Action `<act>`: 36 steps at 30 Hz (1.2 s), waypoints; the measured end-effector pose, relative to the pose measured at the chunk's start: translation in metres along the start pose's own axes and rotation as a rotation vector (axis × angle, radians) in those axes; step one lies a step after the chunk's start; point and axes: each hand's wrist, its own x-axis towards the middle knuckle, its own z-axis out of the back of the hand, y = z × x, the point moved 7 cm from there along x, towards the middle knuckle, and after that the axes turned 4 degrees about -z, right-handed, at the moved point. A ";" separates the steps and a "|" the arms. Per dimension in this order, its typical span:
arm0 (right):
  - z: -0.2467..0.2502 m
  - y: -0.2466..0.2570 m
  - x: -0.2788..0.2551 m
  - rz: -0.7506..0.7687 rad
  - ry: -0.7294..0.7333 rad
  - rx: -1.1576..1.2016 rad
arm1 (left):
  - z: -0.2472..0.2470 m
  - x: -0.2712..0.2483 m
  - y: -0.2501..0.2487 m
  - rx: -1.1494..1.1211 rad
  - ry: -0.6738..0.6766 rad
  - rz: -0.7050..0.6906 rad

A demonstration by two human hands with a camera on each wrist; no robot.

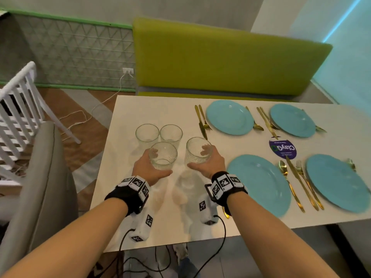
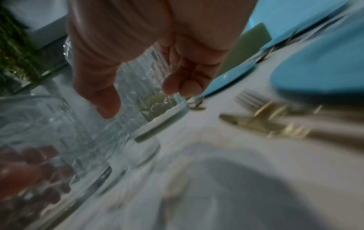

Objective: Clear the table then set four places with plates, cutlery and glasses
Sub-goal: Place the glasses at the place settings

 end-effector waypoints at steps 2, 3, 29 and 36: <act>0.030 -0.006 -0.002 -0.023 -0.052 -0.004 | -0.014 -0.002 -0.026 0.018 0.059 -0.056; 0.047 -0.009 -0.002 -0.035 -0.077 -0.014 | -0.023 -0.003 -0.039 0.017 0.082 -0.081; 0.439 -0.275 0.170 -0.587 -0.585 0.138 | -0.382 0.090 -0.289 0.120 0.449 -0.206; 0.452 -0.303 0.202 -0.611 -0.591 0.174 | -0.423 0.103 -0.284 0.169 0.486 -0.142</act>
